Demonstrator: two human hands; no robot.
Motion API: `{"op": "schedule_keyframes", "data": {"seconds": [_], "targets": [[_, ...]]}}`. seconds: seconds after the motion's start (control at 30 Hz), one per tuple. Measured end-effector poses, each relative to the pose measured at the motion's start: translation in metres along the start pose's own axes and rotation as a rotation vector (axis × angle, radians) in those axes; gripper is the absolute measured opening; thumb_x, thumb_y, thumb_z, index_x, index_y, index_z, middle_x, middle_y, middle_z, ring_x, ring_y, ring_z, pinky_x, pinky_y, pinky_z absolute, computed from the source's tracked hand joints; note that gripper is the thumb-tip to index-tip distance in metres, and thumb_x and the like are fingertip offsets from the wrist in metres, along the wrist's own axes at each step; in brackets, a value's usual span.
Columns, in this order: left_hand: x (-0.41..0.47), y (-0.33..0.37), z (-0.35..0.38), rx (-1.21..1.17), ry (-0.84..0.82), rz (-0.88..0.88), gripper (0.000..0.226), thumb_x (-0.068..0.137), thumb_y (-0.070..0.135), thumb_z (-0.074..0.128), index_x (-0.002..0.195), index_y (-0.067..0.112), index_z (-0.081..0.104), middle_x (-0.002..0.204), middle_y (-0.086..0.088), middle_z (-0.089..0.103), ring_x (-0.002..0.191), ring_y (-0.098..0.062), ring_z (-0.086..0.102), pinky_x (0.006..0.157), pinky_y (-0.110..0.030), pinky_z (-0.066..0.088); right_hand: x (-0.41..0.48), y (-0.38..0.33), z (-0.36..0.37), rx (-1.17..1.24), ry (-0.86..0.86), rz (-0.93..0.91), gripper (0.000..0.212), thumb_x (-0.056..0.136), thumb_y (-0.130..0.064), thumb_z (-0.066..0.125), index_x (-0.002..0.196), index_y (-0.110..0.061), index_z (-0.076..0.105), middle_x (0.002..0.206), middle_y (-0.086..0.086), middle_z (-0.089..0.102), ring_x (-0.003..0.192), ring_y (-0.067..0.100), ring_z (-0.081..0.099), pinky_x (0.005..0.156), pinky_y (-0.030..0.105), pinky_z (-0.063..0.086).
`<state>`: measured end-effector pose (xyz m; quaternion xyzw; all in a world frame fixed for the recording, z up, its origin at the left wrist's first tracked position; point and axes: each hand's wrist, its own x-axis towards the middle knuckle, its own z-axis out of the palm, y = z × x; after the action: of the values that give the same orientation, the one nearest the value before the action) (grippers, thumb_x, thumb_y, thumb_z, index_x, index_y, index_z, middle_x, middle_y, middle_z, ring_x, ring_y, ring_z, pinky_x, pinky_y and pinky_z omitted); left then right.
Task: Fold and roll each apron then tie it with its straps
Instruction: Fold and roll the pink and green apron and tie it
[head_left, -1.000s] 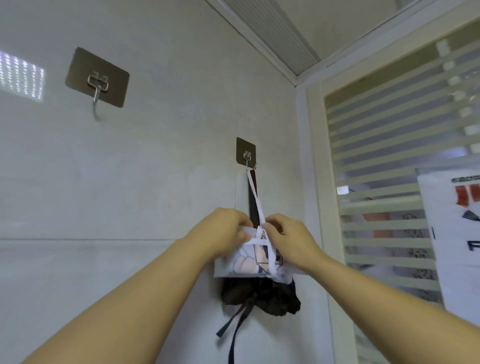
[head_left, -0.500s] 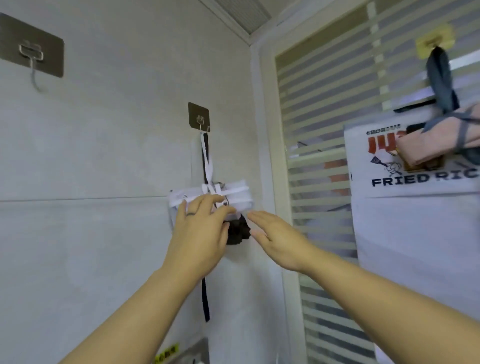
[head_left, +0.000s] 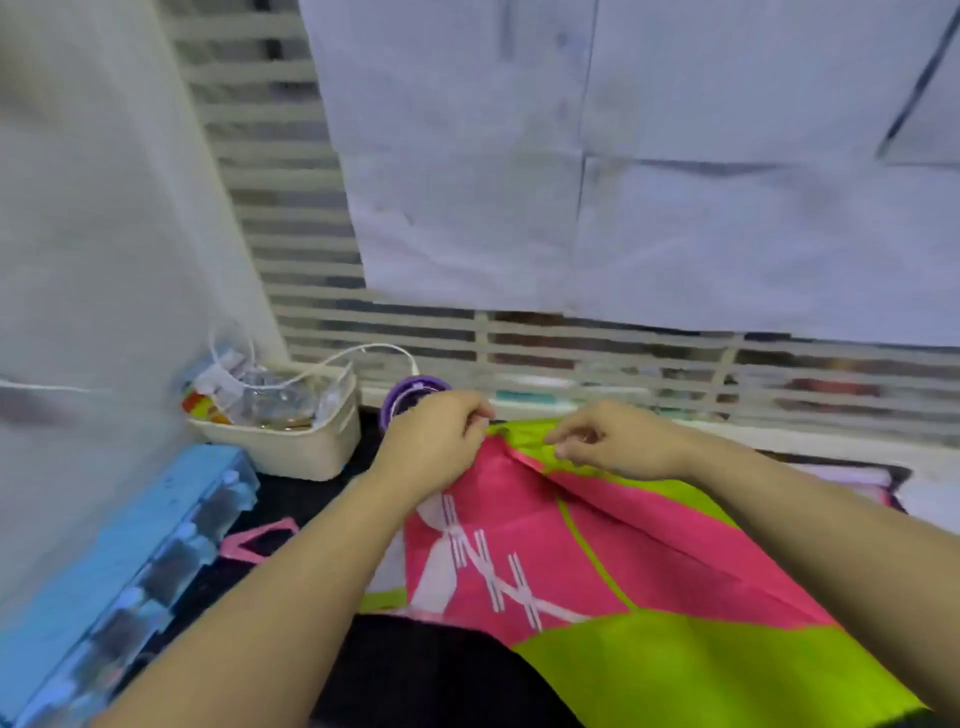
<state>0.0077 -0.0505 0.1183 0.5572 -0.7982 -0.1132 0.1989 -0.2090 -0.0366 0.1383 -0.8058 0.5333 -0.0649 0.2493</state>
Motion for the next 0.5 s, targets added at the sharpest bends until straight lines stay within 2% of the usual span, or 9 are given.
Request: {"op": "schedule_keyframes", "data": {"seconds": [0.07,0.17,0.27,0.37,0.43,0.5], "targets": [[-0.001,0.022,0.046,-0.021,-0.092,-0.004,0.023,0.094,0.025,0.048,0.110,0.027,0.065,0.115,0.009,0.066,0.108,-0.016,0.059,0.085,-0.033,0.049,-0.027,0.040,0.017,0.026,-0.017,0.088,0.024,0.094,-0.016,0.056,0.114,-0.009,0.068,0.091,-0.015,0.061,0.078,-0.004,0.052,0.069,0.010,0.034],[-0.009,0.044,0.104,-0.036,-0.240,-0.008,0.024,0.095,0.026,0.047,0.112,0.027,0.064,0.117,0.007,0.063,0.109,-0.017,0.058,0.087,-0.036,0.049,-0.058,0.089,0.043,0.051,-0.066,0.183,0.025,0.095,-0.017,0.056,0.115,-0.008,0.067,0.109,-0.003,0.065,0.090,0.001,0.053,0.076,0.014,0.034],[-0.020,0.052,0.155,-0.005,-0.444,-0.023,0.028,0.096,0.029,0.047,0.122,0.026,0.059,0.122,0.004,0.057,0.113,-0.018,0.055,0.092,-0.040,0.048,-0.084,0.125,0.070,0.033,-0.140,0.286,0.028,0.095,-0.019,0.056,0.120,-0.010,0.065,0.121,0.001,0.065,0.101,0.007,0.055,0.080,0.014,0.034],[-0.033,0.049,0.190,0.081,-0.634,-0.065,0.051,0.097,0.032,0.050,0.145,0.024,0.035,0.145,-0.004,0.037,0.132,-0.027,0.039,0.106,-0.045,0.039,-0.097,0.148,0.090,-0.037,-0.212,0.325,0.031,0.096,-0.023,0.054,0.124,-0.011,0.062,0.130,0.002,0.060,0.118,0.015,0.055,0.090,0.018,0.035],[-0.040,0.041,0.203,0.114,-0.715,-0.124,0.066,0.095,0.039,0.052,0.152,0.026,0.020,0.158,-0.005,0.017,0.142,-0.034,0.021,0.113,-0.050,0.029,-0.097,0.157,0.096,-0.070,-0.237,0.329,0.035,0.097,-0.024,0.052,0.129,-0.012,0.058,0.136,0.003,0.056,0.125,0.017,0.049,0.099,0.023,0.033],[-0.047,0.030,0.213,0.158,-0.785,-0.155,0.075,0.093,0.045,0.053,0.153,0.030,0.011,0.161,-0.003,0.001,0.145,-0.035,0.009,0.113,-0.056,0.026,-0.089,0.166,0.102,-0.081,-0.229,0.332,0.038,0.095,-0.025,0.055,0.132,-0.012,0.056,0.139,0.006,0.051,0.129,0.020,0.045,0.103,0.025,0.031]]}}
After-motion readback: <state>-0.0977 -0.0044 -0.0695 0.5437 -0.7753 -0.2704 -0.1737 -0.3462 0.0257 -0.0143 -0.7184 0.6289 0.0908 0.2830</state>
